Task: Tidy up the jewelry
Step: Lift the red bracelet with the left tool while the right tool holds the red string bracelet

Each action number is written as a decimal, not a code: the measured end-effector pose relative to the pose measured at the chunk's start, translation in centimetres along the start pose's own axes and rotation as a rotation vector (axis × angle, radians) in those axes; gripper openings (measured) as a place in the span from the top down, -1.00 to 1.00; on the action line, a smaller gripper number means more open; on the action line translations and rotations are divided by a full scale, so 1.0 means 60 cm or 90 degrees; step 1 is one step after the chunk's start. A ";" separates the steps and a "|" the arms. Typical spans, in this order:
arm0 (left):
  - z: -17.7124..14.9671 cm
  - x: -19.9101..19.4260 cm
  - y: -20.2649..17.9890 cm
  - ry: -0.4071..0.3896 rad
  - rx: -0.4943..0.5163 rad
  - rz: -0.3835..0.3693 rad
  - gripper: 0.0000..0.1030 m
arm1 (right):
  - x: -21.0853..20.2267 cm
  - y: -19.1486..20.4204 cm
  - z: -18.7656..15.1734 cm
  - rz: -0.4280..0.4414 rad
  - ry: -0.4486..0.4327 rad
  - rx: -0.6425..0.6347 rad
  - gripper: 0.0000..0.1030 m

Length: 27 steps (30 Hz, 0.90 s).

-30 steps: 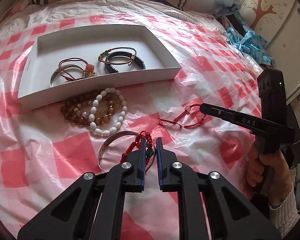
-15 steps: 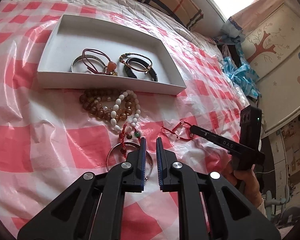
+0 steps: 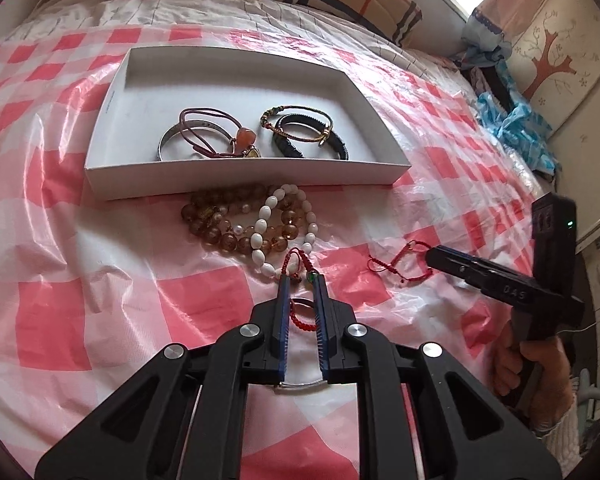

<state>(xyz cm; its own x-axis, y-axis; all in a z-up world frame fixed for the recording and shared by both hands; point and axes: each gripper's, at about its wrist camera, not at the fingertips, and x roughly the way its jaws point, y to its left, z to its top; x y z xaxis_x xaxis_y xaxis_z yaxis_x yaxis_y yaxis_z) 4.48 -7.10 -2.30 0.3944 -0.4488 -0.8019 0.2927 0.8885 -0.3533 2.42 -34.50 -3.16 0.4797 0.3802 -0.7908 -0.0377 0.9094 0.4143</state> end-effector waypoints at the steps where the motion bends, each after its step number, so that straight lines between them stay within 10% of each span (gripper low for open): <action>1: 0.001 0.008 -0.005 0.004 0.009 0.009 0.70 | 0.001 0.001 0.000 -0.002 0.001 -0.002 0.13; 8: -0.003 0.040 -0.030 0.026 0.061 0.075 0.71 | 0.006 0.019 -0.005 -0.035 0.006 -0.051 0.19; 11: -0.006 0.034 -0.029 0.024 0.070 0.082 0.94 | 0.010 0.032 -0.009 -0.052 0.014 -0.082 0.75; 27: 0.009 -0.046 0.021 -0.075 -0.006 0.046 0.96 | -0.034 0.023 0.006 0.078 -0.051 -0.021 0.88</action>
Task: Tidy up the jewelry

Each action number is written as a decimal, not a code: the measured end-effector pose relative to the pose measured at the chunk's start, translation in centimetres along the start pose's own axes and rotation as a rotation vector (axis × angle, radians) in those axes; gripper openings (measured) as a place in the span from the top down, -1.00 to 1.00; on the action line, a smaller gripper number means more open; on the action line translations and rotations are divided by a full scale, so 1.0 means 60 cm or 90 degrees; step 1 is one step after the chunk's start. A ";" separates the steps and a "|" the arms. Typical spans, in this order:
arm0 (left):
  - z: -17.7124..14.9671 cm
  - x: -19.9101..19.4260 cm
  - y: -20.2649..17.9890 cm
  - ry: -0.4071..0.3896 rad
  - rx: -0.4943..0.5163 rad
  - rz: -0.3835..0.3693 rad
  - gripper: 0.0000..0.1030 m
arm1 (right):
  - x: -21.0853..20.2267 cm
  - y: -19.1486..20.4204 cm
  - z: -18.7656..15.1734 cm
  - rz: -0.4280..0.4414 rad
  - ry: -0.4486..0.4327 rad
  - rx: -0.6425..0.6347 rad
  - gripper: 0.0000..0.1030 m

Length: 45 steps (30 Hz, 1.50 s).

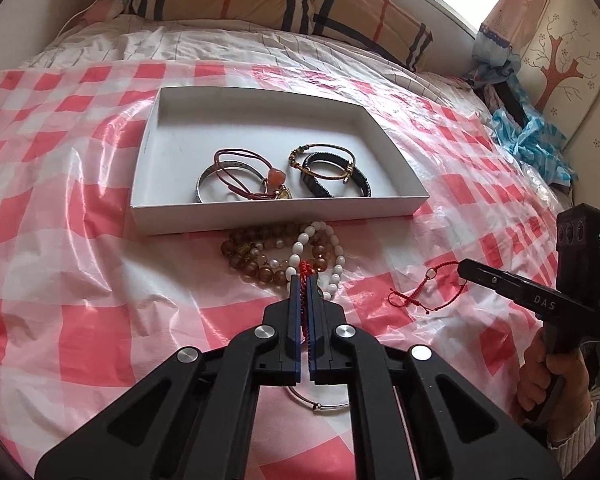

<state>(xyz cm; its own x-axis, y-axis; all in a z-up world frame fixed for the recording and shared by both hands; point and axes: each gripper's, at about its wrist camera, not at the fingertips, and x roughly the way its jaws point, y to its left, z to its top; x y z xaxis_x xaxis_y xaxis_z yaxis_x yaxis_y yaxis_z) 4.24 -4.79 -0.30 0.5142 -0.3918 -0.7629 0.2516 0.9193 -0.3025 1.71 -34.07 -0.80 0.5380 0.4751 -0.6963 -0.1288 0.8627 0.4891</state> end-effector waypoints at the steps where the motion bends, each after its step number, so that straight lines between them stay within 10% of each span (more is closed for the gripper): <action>1: 0.001 0.000 0.003 -0.001 -0.003 0.003 0.95 | -0.002 -0.001 0.001 0.009 -0.003 0.005 0.88; 16: 0.003 -0.015 0.002 -0.038 0.001 0.039 0.95 | -0.048 0.012 0.023 0.145 -0.098 0.067 0.88; 20: 0.001 -0.009 0.003 -0.028 0.010 0.057 0.95 | -0.032 0.019 0.021 0.065 -0.070 0.042 0.75; 23: 0.001 -0.004 0.006 -0.023 0.008 0.059 0.95 | -0.005 0.013 0.011 -0.031 -0.028 0.015 -0.10; 28: -0.001 -0.002 0.010 -0.019 0.004 0.059 0.95 | 0.044 0.024 -0.002 -0.110 0.039 -0.053 -0.18; 30: -0.002 0.001 0.010 -0.015 0.005 0.060 0.95 | 0.069 0.029 -0.012 -0.162 0.073 -0.092 -0.19; 33: -0.002 0.002 0.010 -0.012 0.005 0.060 0.95 | 0.066 0.032 -0.016 -0.143 0.079 -0.099 0.75; 45: 0.000 -0.010 0.006 -0.036 0.003 0.054 0.95 | -0.026 0.039 0.009 0.065 -0.064 -0.020 0.80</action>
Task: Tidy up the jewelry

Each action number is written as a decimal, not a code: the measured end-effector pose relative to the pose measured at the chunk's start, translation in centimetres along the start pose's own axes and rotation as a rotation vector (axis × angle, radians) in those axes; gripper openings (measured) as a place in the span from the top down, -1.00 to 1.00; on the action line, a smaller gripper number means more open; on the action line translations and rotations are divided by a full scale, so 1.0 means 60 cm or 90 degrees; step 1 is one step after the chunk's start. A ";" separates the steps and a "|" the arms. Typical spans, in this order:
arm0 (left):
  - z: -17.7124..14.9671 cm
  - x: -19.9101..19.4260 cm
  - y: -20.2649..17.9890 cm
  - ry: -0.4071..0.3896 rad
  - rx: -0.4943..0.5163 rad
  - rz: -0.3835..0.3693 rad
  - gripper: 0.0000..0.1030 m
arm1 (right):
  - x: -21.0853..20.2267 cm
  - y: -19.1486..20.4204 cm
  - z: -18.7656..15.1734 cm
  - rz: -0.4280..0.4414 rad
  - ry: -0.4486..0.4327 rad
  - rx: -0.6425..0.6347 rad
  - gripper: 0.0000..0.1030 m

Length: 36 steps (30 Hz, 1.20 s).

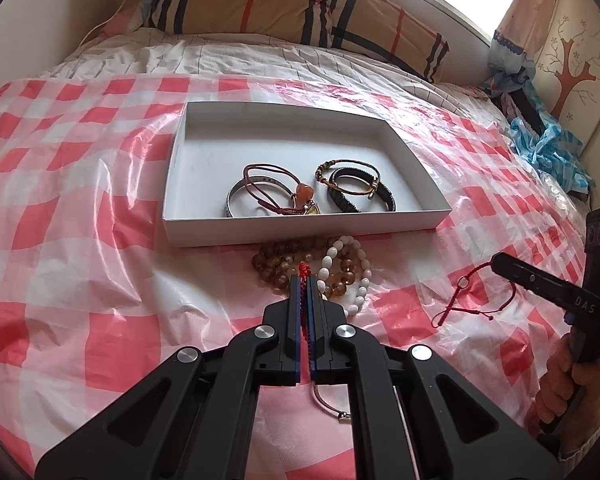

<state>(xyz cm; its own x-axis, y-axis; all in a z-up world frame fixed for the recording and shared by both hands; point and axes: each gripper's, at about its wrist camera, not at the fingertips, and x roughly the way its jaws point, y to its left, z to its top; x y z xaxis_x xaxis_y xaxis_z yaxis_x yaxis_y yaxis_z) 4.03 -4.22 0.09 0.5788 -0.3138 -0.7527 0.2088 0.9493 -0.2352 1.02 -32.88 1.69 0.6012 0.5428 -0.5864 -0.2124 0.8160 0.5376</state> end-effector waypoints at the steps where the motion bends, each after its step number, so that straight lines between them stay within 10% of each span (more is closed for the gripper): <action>1: 0.000 -0.002 0.000 -0.003 0.001 0.001 0.95 | -0.007 0.002 0.002 0.014 -0.013 0.003 0.80; 36: -0.003 -0.028 -0.047 -0.061 0.096 0.063 0.95 | -0.016 0.063 0.017 0.130 -0.060 0.022 0.80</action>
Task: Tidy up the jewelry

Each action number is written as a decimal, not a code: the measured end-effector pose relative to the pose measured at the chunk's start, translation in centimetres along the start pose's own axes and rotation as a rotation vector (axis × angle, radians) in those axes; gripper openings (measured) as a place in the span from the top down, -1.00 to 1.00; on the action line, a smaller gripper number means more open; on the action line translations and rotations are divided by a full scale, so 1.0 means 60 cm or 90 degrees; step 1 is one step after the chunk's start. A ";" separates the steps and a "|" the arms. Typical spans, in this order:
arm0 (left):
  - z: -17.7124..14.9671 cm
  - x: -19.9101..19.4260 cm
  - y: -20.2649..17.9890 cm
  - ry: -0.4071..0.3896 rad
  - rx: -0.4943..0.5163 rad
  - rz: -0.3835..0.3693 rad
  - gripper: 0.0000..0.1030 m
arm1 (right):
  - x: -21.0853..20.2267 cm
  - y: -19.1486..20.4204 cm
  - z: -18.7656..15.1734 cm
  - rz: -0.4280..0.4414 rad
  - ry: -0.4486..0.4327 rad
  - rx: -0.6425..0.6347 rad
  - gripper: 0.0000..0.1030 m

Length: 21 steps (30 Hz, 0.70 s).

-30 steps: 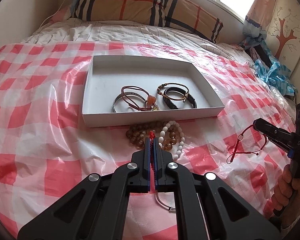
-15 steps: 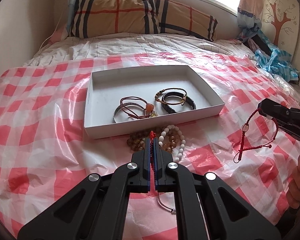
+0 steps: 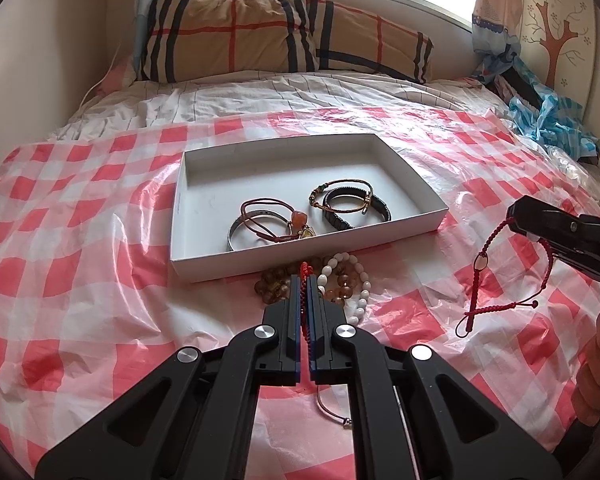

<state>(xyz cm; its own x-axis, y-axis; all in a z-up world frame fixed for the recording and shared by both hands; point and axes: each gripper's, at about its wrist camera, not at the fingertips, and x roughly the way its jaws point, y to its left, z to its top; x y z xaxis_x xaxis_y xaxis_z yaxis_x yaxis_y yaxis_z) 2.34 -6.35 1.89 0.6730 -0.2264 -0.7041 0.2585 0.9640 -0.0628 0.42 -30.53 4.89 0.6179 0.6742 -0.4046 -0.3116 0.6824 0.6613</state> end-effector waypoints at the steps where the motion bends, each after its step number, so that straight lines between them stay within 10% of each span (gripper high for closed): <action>1: 0.000 0.000 0.000 0.000 0.000 0.000 0.95 | 0.000 0.000 0.000 0.000 0.000 0.000 0.80; 21: 0.000 -0.001 -0.008 -0.002 0.005 0.004 0.95 | 0.000 0.000 0.000 -0.002 0.000 -0.001 0.80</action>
<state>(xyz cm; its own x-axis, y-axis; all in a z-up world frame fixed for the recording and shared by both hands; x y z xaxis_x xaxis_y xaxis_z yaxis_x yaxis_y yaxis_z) 2.16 -6.77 1.96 0.6767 -0.2209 -0.7023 0.2593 0.9643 -0.0534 0.44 -30.56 4.89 0.6187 0.6725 -0.4062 -0.3107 0.6843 0.6597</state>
